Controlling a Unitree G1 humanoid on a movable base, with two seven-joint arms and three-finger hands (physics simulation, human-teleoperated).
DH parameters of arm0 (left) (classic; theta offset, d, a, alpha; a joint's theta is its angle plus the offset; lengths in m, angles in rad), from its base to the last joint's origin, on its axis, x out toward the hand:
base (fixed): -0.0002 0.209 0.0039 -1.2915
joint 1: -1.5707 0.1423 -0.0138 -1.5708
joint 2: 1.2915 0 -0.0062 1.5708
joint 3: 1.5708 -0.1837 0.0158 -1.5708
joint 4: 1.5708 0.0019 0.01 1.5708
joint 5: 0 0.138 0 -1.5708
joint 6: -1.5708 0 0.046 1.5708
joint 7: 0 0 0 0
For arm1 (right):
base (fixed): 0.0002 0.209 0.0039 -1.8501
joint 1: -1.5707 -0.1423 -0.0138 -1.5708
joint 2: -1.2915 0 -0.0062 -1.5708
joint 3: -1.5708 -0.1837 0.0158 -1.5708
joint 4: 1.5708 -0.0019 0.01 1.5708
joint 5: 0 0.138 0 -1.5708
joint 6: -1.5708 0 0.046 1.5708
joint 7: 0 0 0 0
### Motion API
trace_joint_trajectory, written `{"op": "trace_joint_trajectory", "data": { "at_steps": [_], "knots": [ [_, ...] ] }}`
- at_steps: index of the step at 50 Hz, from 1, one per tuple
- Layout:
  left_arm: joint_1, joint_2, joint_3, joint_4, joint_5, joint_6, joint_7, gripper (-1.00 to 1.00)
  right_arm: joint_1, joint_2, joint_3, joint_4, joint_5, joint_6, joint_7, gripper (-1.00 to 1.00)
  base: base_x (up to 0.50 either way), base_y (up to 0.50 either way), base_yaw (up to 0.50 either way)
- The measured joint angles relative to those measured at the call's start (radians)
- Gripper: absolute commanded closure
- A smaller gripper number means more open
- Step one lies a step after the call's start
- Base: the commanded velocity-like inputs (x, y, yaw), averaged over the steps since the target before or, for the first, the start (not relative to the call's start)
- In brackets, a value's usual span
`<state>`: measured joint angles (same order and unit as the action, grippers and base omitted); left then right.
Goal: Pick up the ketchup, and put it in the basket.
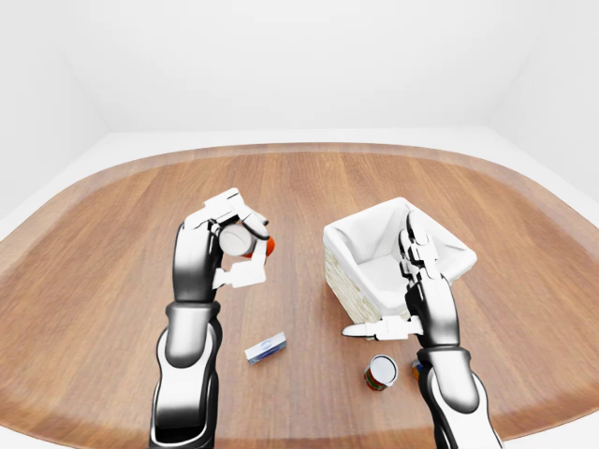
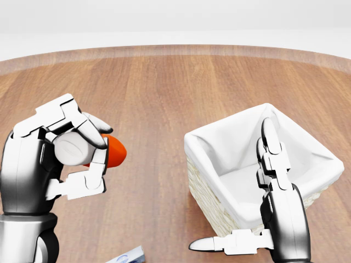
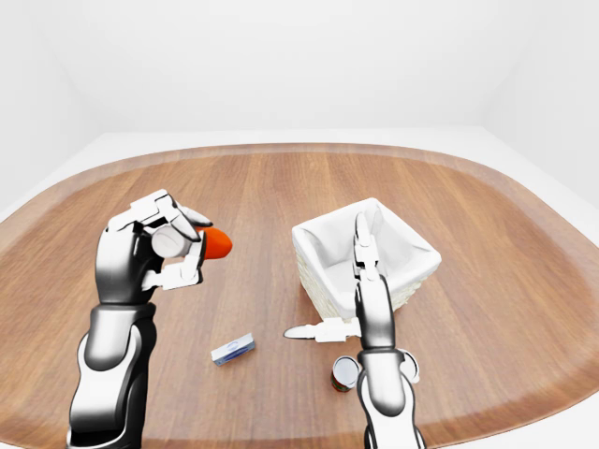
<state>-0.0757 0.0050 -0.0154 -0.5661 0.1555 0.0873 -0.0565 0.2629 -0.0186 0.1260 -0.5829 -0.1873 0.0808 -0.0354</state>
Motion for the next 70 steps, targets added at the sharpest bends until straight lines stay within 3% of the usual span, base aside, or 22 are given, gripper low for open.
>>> {"op": "trace_joint_trajectory", "data": {
  "at_steps": [24, 43, 70],
  "knots": [
    [0.022, -0.066, -0.221, -0.012, 0.061, 0.000, 0.046, 0.91, -0.002, 0.000, 0.001, 0.002, 0.000, -0.001, -0.002, -1.00, 0.00, 0.00, 0.00],
    [0.044, -0.088, -0.340, -0.033, 0.101, 0.000, 0.065, 0.92, 0.002, 0.000, 0.000, -0.001, 0.003, -0.003, 0.000, -1.00, 0.00, 0.00, 0.00],
    [0.083, -0.101, -0.569, -0.067, 0.179, 0.000, 0.117, 0.92, 0.004, 0.000, -0.007, -0.018, 0.007, 0.005, 0.003, -1.00, 0.00, 0.00, 0.00]
  ]
}}
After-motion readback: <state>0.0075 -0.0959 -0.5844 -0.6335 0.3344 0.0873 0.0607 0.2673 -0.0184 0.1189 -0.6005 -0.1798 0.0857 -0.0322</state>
